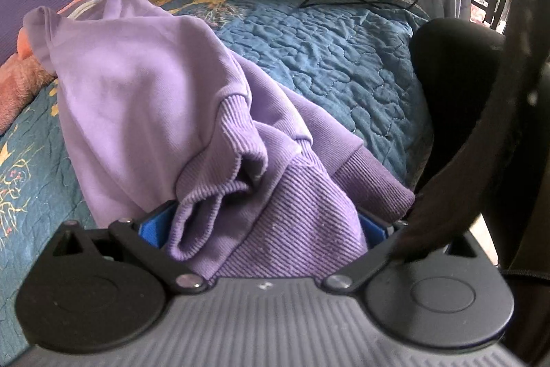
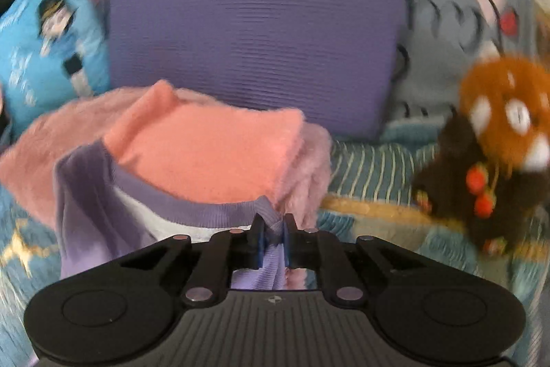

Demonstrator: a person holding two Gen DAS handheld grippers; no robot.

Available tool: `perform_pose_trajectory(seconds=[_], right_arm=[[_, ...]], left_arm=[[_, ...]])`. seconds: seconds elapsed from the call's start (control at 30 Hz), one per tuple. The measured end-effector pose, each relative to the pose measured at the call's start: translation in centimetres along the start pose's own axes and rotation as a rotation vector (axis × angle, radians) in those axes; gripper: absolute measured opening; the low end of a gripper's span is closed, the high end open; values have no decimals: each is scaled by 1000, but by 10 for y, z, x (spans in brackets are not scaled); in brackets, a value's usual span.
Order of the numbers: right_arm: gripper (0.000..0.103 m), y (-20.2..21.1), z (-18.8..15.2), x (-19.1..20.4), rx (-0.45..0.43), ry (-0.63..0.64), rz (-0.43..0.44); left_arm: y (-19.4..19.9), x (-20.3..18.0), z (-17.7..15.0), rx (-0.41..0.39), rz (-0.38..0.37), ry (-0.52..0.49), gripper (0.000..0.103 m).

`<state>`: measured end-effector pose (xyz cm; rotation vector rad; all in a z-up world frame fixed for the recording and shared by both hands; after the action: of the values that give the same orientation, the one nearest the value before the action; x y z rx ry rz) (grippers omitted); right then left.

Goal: Fold clothes

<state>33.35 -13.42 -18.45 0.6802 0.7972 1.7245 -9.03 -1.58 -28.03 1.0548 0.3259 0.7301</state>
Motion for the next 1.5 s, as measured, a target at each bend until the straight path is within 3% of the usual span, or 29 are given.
perform_pose_trajectory(seconds=[0.07,0.1,0.13,0.3,0.53,0.67,0.77,0.9,0.97,1.07,1.17,1.23,1.3,1.5], right_arm=[[25,18,-2,-3,-59,-21,-12],[39,29,-6,-2,-85,-19,-17],[47,40,-18,5,-84,-4,4],[48,94,-83,41,-79,72,106],[48,169,-175,94,-63,179,255],[48,167,-248,156,82,310,355],[49,164,-291,179,174,414,279],[52,198,-296,174,87,437,244],[57,220,-300,168,33,444,233],[62,239,-329,174,3,681,195],[67,240,-367,186,13,1023,106],[77,234,-390,190,13,1238,51],[76,226,-409,191,19,1437,11],[77,209,-413,192,3,1584,70]], left_arm=[[1,-1,0,-4,7,-3,103],[2,-1,0,-8,9,-3,103],[3,-1,0,-16,11,0,103],[21,12,4,-76,-18,65,103],[93,36,14,-209,53,66,103],[136,45,10,-242,-31,62,103],[161,55,0,-244,-14,45,103],[169,83,-17,-164,74,113,103],[174,96,-25,-159,91,161,103],[184,113,-31,-175,92,229,103],[187,125,-32,-167,121,276,103],[187,125,-30,-162,138,284,103],[187,121,-29,-164,132,278,103],[178,105,-24,-143,109,263,103]])
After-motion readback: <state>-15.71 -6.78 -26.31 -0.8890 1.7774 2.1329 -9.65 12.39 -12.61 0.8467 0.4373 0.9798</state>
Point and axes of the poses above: each gripper's, at about its wrist camera, not at the fingertips, and y roughly against the way its jaws point, x to its left, z to its top, the point moved 6 cm from there along -y, roughly the way its jaws point, and after that the axes turned 9 degrees about x, right-handed, at the moved point
